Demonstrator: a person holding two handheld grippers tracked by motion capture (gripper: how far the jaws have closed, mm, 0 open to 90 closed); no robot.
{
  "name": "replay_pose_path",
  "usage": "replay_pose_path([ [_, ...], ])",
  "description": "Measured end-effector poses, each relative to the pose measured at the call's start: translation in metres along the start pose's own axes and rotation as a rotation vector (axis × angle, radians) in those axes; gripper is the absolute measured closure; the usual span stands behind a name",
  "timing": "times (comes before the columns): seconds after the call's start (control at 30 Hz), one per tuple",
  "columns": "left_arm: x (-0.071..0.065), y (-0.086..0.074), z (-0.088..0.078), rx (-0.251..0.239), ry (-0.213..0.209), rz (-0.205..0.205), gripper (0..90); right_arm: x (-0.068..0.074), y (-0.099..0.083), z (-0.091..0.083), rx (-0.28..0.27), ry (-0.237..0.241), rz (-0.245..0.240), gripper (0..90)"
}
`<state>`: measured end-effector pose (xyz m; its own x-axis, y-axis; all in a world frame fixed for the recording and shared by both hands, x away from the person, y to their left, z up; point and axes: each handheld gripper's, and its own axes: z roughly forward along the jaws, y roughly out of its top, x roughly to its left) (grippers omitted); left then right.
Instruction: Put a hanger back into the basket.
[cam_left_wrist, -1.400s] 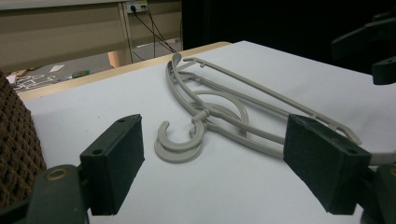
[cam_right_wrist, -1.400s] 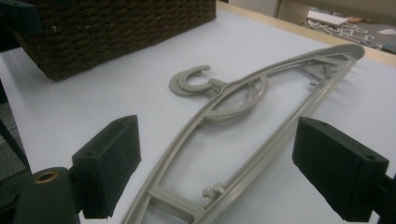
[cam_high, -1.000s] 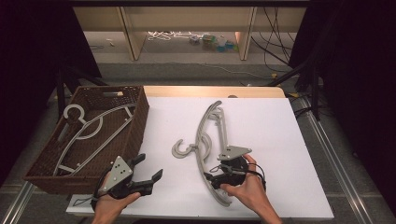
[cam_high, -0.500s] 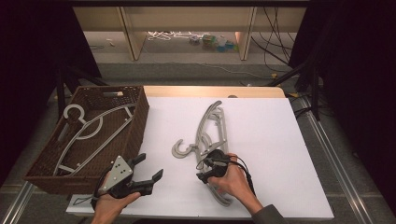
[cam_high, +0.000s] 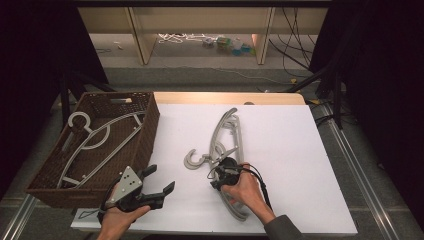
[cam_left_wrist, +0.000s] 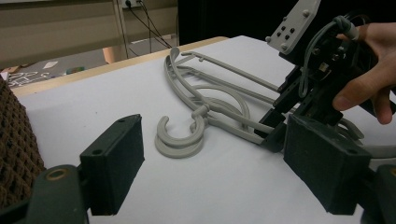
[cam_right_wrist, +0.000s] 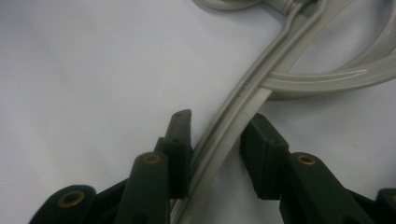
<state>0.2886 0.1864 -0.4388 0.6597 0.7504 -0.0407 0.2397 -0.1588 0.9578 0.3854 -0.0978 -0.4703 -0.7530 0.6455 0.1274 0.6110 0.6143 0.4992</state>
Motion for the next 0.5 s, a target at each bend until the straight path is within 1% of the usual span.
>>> replay_pose_path([
  [0.1, 0.001, 0.000, 0.000, 0.003, 0.000, 0.000, 20.5, 0.000, 0.000, -0.002, 0.000, 0.000, 0.015, 66.4],
  [0.13, 0.000, 0.000, 0.000, 0.002, 0.001, -0.005, 20.4, 0.000, 0.000, -0.003, 0.003, 0.003, 0.009, 66.6],
  [0.17, 0.001, 0.000, 0.000, 0.000, 0.000, -0.004, 20.5, 0.001, 0.000, -0.003, -0.006, -0.008, 0.016, 66.9],
  [0.2, 0.001, 0.000, 0.001, -0.010, -0.006, -0.009, 20.5, 0.001, 0.000, -0.005, -0.007, -0.007, 0.016, 67.0],
  [0.3, 0.001, 0.000, 0.000, 0.002, -0.003, -0.004, 20.6, 0.000, 0.001, -0.009, -0.012, 0.003, 0.033, 67.7],
  [0.33, 0.001, 0.000, 0.000, 0.000, -0.002, -0.003, 20.6, 0.000, 0.001, -0.011, -0.019, 0.006, 0.029, 67.8],
  [0.37, 0.001, 0.000, 0.000, -0.002, -0.002, -0.006, 20.6, 0.000, 0.001, -0.012, -0.019, 0.000, 0.032, 67.9],
  [0.4, 0.002, 0.000, 0.001, -0.010, -0.009, -0.006, 20.7, 0.001, 0.001, -0.013, -0.020, -0.001, 0.024, 68.1],
  [0.43, 0.002, 0.001, 0.000, -0.001, -0.001, -0.001, 20.7, 0.002, 0.001, -0.015, -0.022, -0.005, 0.026, 68.4],
  [0.5, 0.002, 0.000, 0.000, -0.005, -0.003, -0.005, 20.8, 0.002, 0.001, -0.020, -0.032, -0.004, 0.029, 69.2],
])
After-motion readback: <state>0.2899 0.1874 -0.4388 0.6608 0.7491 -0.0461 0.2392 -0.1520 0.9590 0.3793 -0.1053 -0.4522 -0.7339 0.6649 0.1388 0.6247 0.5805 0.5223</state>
